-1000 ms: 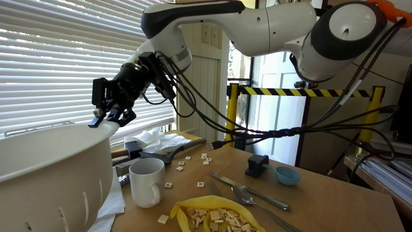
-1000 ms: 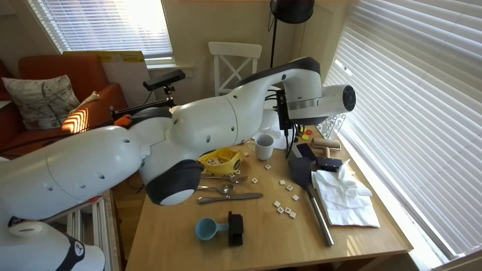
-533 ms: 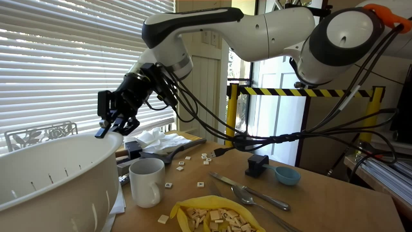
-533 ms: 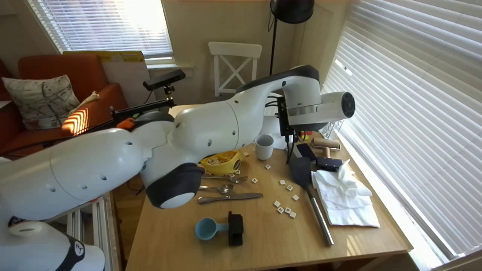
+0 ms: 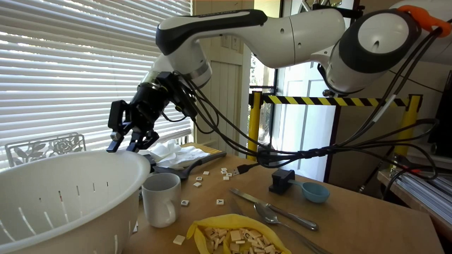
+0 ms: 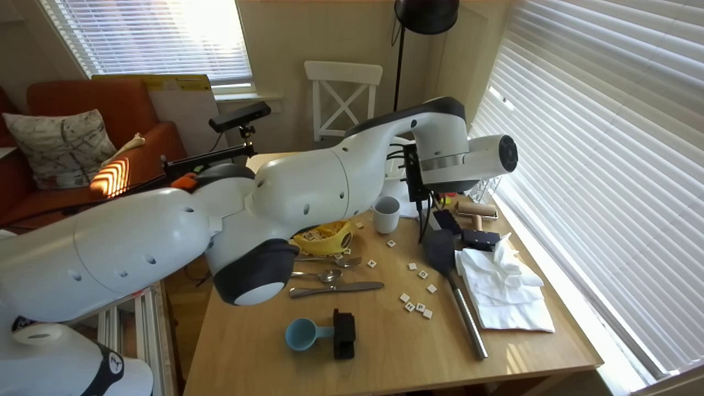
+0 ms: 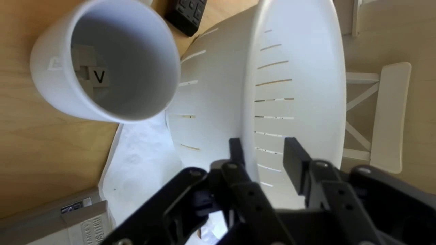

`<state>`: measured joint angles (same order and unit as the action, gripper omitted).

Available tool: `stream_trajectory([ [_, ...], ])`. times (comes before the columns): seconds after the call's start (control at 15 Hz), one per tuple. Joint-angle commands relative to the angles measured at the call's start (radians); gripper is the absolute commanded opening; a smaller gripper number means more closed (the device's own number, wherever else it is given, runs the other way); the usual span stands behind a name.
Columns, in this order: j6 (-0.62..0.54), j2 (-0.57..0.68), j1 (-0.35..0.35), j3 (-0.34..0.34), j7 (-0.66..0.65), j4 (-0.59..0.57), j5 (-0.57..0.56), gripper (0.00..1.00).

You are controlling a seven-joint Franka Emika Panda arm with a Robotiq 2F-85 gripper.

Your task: Move the colander

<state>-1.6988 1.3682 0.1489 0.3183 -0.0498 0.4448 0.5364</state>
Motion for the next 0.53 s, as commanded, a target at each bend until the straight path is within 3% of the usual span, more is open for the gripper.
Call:
stream_trajectory([
  [0.0, 0.064, -0.039, 0.012, 0.019, 0.007, 0.012, -0.014, 0.69],
  [0.27, -0.009, -0.119, 0.008, -0.01, -0.108, -0.01, -0.027, 0.97],
  [0.47, -0.065, -0.203, -0.014, -0.067, -0.236, -0.016, -0.079, 1.0],
])
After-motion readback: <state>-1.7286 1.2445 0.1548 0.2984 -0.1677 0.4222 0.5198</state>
